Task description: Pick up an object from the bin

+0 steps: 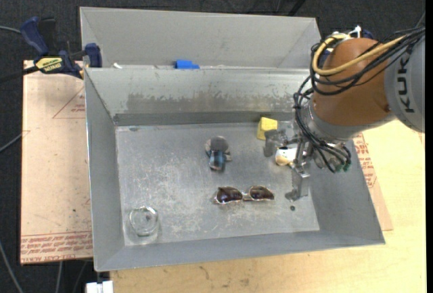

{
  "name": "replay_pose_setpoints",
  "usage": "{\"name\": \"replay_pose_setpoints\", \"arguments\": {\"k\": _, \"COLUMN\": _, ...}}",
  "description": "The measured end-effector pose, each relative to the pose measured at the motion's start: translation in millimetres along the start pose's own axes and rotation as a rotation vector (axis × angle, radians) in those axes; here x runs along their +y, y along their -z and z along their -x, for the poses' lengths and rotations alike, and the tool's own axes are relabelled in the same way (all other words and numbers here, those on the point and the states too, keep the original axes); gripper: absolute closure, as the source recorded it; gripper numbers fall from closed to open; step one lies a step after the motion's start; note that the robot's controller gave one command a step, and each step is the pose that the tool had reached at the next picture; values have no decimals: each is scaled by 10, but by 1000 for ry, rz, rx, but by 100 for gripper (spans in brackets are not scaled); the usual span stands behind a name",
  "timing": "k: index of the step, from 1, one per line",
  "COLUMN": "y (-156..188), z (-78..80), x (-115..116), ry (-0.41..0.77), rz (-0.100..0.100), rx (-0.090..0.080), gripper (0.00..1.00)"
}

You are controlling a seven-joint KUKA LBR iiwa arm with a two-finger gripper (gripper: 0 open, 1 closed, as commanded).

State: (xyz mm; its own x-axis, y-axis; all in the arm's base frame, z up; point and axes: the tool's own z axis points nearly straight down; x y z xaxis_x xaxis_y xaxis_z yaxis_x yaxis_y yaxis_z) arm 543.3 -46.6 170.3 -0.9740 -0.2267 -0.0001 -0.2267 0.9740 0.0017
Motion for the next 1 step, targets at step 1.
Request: {"name": "replay_pose_setpoints", "arguments": {"k": 1, "y": -58, "z": -195, "x": 459, "ry": -8, "rz": -2, "rx": 0, "gripper": 0}}
